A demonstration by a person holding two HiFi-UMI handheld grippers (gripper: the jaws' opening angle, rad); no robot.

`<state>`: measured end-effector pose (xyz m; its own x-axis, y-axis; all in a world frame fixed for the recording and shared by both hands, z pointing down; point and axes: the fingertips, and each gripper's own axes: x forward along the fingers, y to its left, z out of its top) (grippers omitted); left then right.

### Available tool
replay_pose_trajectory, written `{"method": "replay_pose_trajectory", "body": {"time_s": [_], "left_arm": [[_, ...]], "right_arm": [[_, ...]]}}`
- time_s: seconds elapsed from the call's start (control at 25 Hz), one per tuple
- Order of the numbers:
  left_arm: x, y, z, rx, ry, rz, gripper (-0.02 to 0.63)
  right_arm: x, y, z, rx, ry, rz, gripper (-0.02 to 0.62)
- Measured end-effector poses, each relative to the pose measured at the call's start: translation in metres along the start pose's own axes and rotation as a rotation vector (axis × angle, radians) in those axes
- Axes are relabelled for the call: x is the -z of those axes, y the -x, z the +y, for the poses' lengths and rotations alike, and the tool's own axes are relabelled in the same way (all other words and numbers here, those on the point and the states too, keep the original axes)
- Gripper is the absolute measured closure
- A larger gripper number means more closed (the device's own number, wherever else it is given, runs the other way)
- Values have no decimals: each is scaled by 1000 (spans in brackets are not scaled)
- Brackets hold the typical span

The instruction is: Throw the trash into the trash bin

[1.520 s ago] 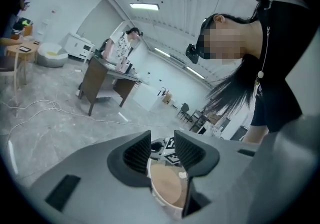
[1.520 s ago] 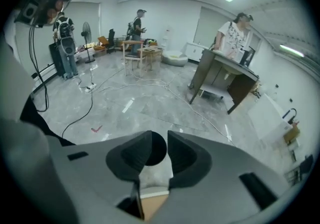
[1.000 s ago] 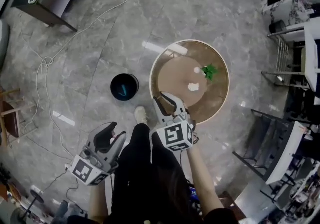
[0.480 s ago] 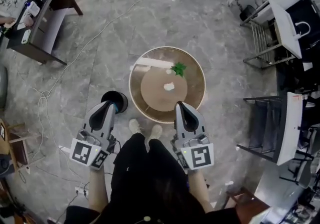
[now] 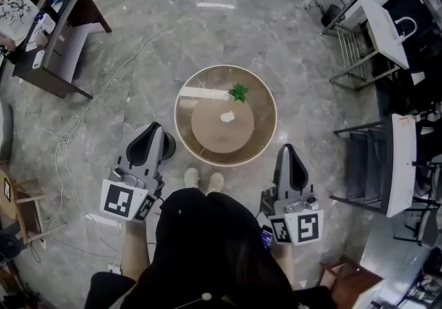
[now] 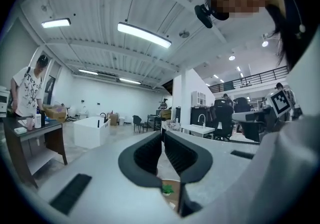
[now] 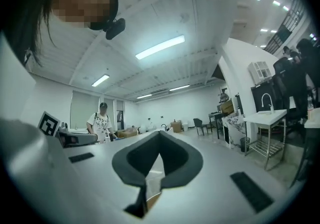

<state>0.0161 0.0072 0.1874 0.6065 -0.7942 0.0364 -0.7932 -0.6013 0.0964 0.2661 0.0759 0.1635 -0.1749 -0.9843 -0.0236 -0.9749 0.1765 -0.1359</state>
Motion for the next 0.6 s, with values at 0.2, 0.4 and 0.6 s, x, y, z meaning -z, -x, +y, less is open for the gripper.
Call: {"method": "replay_pose_trajectory", "body": {"time_s": [0.2, 0.4, 0.6], "left_arm": [[-10, 5, 7, -37, 22, -31, 584], [-15, 8, 14, -65, 46, -46, 584], [-21, 14, 19, -65, 64, -62, 584]], "right_arm": [[-10, 2, -1, 0, -11, -28, 594], [-14, 2, 2, -3, -10, -43, 594], [-14, 3, 7, 14, -15, -41, 594]]}}
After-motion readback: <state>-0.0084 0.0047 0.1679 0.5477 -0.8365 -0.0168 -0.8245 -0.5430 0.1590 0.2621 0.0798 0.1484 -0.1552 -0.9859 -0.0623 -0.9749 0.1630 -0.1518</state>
